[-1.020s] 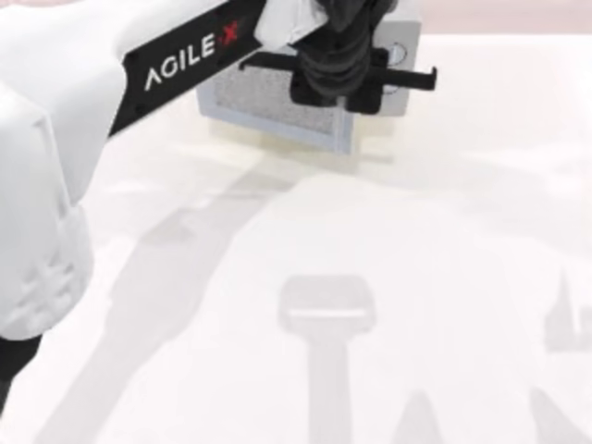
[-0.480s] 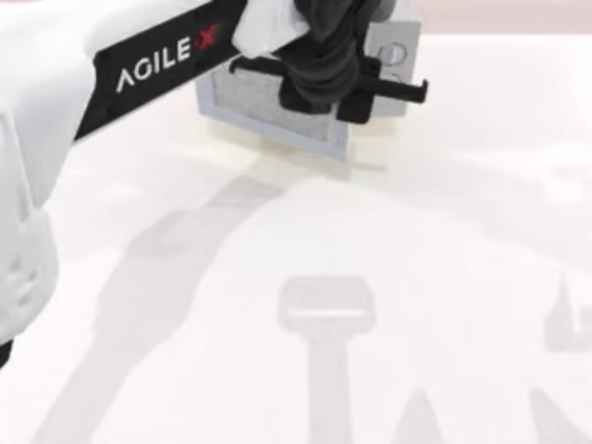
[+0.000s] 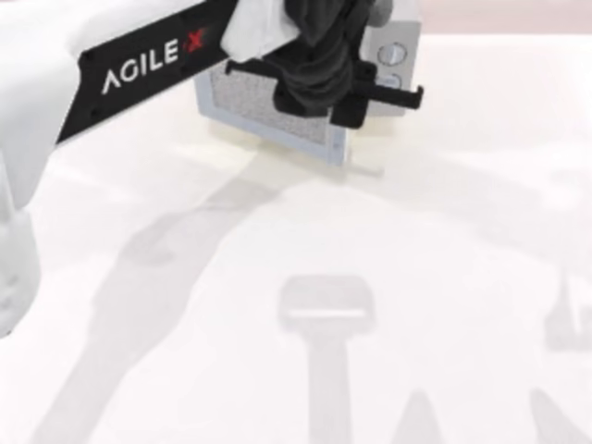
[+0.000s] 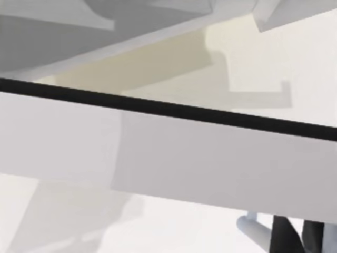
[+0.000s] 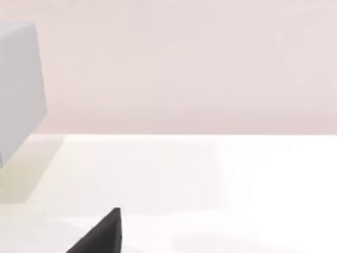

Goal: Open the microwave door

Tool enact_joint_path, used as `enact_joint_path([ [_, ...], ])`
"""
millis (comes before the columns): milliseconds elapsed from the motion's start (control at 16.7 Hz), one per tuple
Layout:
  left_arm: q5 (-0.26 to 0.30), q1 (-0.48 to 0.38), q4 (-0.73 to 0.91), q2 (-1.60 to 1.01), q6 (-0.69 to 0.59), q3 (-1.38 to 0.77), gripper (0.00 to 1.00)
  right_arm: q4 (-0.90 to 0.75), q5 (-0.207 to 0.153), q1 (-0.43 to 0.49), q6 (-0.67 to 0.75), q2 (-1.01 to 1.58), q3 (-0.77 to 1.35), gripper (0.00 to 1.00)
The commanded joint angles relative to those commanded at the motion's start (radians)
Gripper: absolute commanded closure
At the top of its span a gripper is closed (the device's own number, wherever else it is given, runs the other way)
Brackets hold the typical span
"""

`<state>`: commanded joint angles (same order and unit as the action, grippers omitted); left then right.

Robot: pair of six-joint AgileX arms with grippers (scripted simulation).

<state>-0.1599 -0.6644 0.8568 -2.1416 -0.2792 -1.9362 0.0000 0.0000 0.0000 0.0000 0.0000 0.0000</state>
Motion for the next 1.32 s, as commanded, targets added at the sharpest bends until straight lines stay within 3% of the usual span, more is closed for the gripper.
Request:
enact_joint_path([
  [1320, 0.010, -0.004, -0.007, 0.005, 0.008, 0.018, 1.00, 0.000, 0.000, 0.000, 0.000, 0.000, 0.000, 0.00],
])
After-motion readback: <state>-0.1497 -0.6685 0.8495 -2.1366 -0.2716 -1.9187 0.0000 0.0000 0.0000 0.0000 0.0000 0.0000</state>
